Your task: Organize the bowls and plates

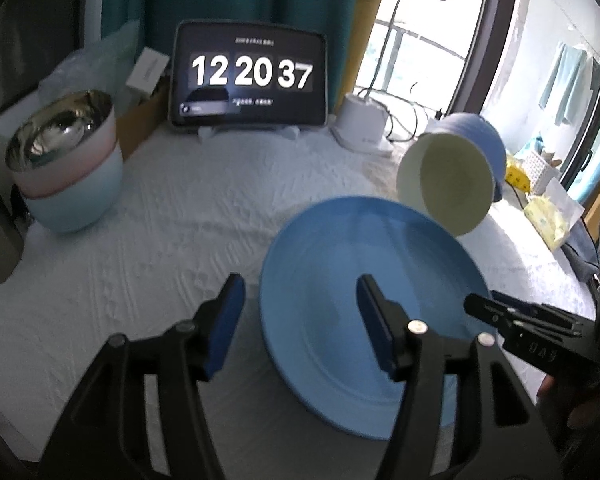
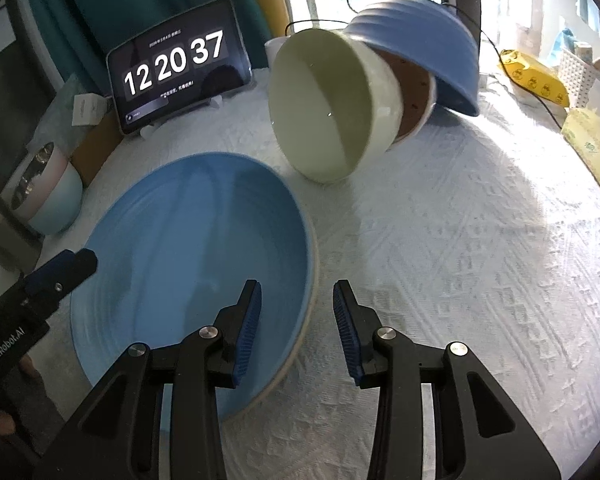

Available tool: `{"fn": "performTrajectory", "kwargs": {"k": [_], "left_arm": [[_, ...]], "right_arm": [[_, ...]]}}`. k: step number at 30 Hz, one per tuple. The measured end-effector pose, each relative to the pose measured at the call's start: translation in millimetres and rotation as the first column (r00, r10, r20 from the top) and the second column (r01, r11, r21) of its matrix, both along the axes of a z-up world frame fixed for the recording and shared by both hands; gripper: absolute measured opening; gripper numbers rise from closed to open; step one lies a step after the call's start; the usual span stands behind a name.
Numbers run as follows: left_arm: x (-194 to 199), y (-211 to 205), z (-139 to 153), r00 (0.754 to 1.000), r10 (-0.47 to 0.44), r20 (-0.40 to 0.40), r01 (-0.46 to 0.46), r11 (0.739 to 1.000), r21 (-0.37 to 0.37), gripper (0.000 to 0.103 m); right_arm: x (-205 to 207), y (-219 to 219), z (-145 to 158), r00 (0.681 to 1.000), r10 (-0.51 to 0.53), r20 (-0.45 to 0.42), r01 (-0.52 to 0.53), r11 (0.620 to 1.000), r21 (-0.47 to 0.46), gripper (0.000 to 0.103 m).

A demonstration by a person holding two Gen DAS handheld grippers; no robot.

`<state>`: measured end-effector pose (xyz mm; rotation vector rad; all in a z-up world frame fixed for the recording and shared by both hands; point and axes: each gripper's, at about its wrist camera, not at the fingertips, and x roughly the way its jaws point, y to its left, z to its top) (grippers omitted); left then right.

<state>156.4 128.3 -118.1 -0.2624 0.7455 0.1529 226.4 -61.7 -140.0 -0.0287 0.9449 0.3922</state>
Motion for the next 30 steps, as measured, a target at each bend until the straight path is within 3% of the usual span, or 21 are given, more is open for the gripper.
{"fn": "performTrajectory", "kwargs": {"k": [10,30], "left_arm": [[4.0,-33.9,17.8,0.997,-0.065,0.048,0.064,0.998,0.017,0.061],[20.8,-91.2,34.6,0.986,-0.164,0.039,0.162,0.986,0.042,0.061]], "right_arm": [[-6.7,-28.1,14.9,0.997,-0.042,0.061,0.041,0.999,0.004,0.044],[-15.1,-79.0,33.2,0.983,-0.106,0.147,0.106,0.994,0.012,0.045]]}}
